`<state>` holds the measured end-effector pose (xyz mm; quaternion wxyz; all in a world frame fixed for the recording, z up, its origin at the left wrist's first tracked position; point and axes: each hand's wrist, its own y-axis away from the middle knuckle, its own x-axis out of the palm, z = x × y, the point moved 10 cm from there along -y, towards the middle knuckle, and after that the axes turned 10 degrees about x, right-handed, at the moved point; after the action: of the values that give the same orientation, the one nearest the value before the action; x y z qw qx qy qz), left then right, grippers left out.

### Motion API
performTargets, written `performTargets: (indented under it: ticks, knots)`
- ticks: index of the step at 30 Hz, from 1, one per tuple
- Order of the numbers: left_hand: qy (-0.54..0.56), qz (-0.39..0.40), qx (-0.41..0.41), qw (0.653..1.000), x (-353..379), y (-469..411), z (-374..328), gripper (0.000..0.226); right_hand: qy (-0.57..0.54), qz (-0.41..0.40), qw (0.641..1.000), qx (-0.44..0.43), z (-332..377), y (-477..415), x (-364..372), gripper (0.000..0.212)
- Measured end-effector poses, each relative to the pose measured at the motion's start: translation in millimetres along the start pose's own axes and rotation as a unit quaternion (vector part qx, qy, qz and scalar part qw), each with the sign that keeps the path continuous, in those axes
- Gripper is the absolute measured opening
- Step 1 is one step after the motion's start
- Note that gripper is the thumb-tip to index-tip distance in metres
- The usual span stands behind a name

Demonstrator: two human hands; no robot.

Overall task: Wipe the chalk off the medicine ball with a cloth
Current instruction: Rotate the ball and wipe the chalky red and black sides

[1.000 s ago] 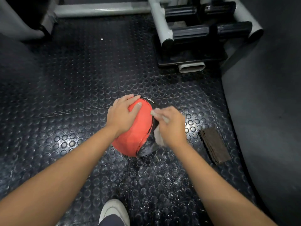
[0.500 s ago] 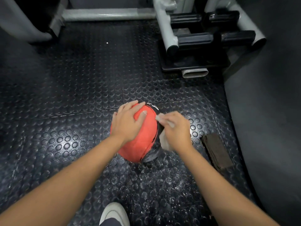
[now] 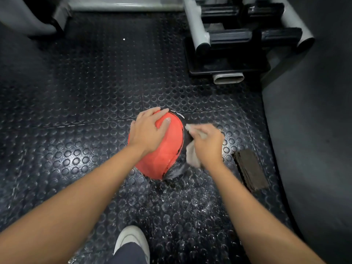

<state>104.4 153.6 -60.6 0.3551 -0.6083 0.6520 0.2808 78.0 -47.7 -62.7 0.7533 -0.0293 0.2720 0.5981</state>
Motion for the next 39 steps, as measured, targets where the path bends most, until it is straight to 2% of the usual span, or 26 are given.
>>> performTargets:
  ticks: [4,7,12,16,20,22,25,27,33,35,39]
  knots:
    - [0.001,0.006,0.010,1.000,-0.2,1.2,-0.8,0.048,0.012,-0.026,0.999,-0.042,-15.0,45.6,-3.6,0.016]
    - [-0.007,0.000,0.026,1.000,-0.7,6.0,-7.7,0.057,-0.002,-0.033,0.999,0.007,-13.2,-0.4,-0.9,0.009]
    - [0.001,-0.012,0.025,1.000,-3.9,10.2,-6.3,0.055,0.021,0.047,0.998,0.035,2.6,-59.1,17.9,0.013]
    - [0.012,-0.009,0.010,1.000,-3.8,8.0,-1.7,0.050,-0.007,0.011,1.000,-0.015,-1.4,-8.7,2.0,0.010]
    - [0.003,0.000,0.011,1.000,-1.3,6.8,-5.5,0.051,0.050,-0.034,0.991,-0.117,2.0,33.2,-0.9,0.019]
    - [-0.001,0.001,0.005,1.000,-0.7,5.9,-5.7,0.053,0.066,-0.040,0.990,-0.114,10.6,15.5,2.4,0.016]
    - [-0.008,0.003,-0.017,1.000,0.5,4.4,-2.0,0.053,0.104,-0.006,0.992,-0.068,29.6,-29.4,14.8,0.010]
    - [-0.005,-0.003,-0.035,0.999,0.6,2.8,1.3,0.049,0.127,0.013,0.990,-0.066,39.3,-41.1,21.7,0.009]
    - [0.006,0.000,-0.075,0.997,1.1,-5.0,6.0,0.044,0.084,-0.024,0.987,-0.132,12.0,38.1,4.6,0.009]
    - [0.002,0.002,-0.085,0.996,1.9,-6.8,3.9,0.044,0.086,-0.037,0.981,-0.169,0.6,62.8,6.1,0.016]
    - [0.000,0.005,-0.109,0.994,-0.5,-7.9,6.8,0.046,0.073,-0.069,0.980,-0.169,18.4,30.7,6.1,0.009]
